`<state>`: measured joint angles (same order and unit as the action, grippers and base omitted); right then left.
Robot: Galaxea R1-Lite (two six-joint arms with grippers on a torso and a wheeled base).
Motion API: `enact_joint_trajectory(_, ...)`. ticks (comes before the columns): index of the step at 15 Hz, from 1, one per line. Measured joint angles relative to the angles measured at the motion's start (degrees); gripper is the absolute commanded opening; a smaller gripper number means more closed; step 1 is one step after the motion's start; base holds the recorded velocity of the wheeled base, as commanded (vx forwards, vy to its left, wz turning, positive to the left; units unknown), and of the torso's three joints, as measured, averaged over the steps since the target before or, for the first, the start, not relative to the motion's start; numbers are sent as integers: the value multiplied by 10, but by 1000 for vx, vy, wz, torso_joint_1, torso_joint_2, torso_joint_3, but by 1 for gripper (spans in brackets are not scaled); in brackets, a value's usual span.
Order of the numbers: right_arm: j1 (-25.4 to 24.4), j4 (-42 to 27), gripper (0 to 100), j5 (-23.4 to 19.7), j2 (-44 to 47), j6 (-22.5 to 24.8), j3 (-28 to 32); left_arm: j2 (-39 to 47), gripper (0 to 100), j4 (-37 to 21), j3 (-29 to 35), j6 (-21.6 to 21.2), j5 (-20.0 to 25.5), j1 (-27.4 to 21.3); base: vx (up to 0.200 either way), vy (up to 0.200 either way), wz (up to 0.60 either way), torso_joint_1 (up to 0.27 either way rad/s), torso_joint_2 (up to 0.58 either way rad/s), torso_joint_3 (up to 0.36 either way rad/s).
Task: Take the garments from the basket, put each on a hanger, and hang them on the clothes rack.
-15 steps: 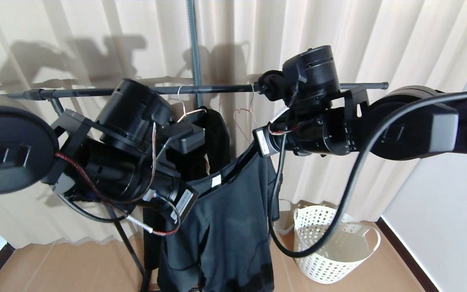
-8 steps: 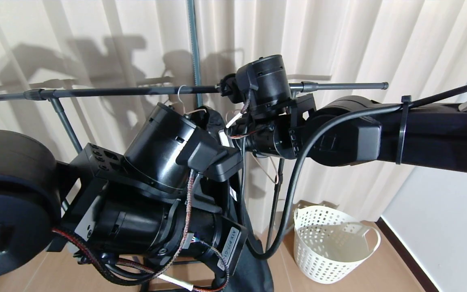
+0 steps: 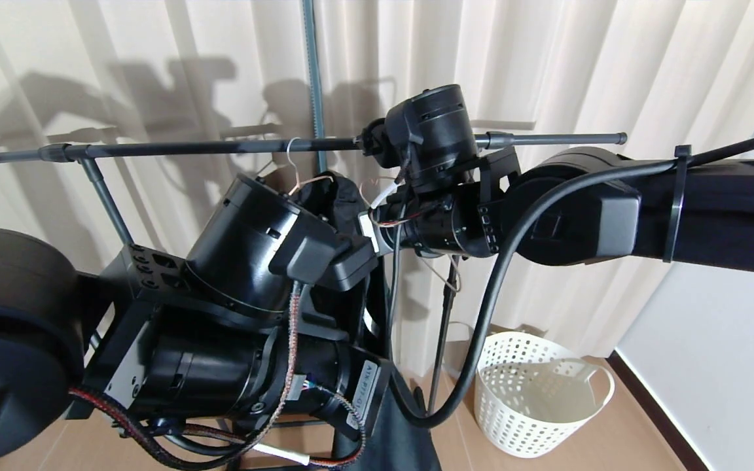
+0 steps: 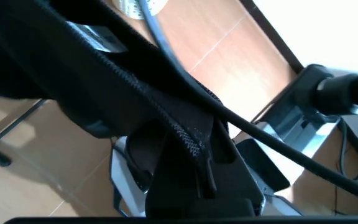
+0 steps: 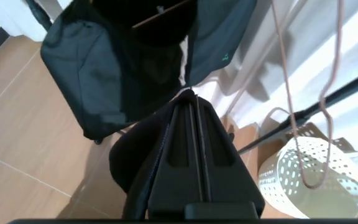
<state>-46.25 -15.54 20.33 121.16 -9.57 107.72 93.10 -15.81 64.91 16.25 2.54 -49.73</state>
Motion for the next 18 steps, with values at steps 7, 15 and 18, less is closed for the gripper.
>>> enact_joint_trajectory(7, 41, -8, 0, 29, -106, 1, -108, -29, 0, 11, -58, -82, -84, 105, 0, 0, 0, 0, 0, 0)
enact_joint_trajectory(15, 12, -6, 0, 112, -235, 6, -282, 54, 0, 40, 61, -92, -81, 173, 0, 0, 0, 0, 0, 0)
enact_joint_trajectory(18, 9, -4, 0, 112, -243, -5, -310, 65, 0, 39, 79, -113, -76, 159, 0, 0, 0, 0, 0, 0)
